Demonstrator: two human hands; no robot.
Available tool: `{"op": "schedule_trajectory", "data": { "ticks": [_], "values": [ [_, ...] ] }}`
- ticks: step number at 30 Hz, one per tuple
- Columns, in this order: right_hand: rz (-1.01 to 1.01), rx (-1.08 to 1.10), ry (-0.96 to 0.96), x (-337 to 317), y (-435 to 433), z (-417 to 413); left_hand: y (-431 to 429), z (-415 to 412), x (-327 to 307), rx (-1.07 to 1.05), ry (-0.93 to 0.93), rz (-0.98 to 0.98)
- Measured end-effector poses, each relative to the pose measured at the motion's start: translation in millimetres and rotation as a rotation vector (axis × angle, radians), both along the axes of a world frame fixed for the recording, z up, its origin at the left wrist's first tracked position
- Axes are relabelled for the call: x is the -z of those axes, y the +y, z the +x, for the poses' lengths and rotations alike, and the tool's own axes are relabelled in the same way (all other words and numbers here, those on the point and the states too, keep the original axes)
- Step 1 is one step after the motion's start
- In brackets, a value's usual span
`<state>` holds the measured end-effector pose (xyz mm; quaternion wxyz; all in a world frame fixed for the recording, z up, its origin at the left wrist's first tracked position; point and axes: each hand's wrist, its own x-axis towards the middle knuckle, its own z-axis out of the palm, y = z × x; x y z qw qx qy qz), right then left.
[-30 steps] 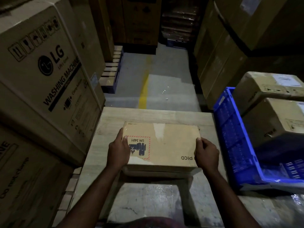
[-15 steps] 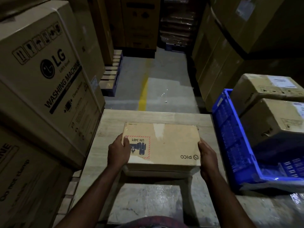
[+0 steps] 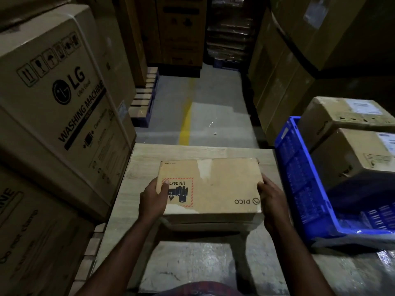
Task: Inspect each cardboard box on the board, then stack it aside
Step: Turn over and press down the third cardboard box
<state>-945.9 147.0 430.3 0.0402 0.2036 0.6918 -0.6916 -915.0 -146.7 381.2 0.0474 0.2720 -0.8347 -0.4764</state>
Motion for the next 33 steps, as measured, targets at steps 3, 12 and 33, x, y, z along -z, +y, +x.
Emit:
{"op": "schedule_trajectory", "data": {
  "ticks": [3, 12, 33],
  "values": [
    [0.108, -0.033, 0.084, -25.2, -3.0, -6.2, 2.8, 2.1, 3.5, 0.055, -0.026, 0.042],
    [0.232, -0.185, 0.267, -56.4, -30.0, 0.6, 8.2, -2.4, 2.8, 0.160, -0.125, -0.130],
    [0.498, -0.167, -0.062, 2.9, -6.8, -2.9, 41.1, -3.1, -112.5, 0.352, 0.064, 0.188]
  ]
}}
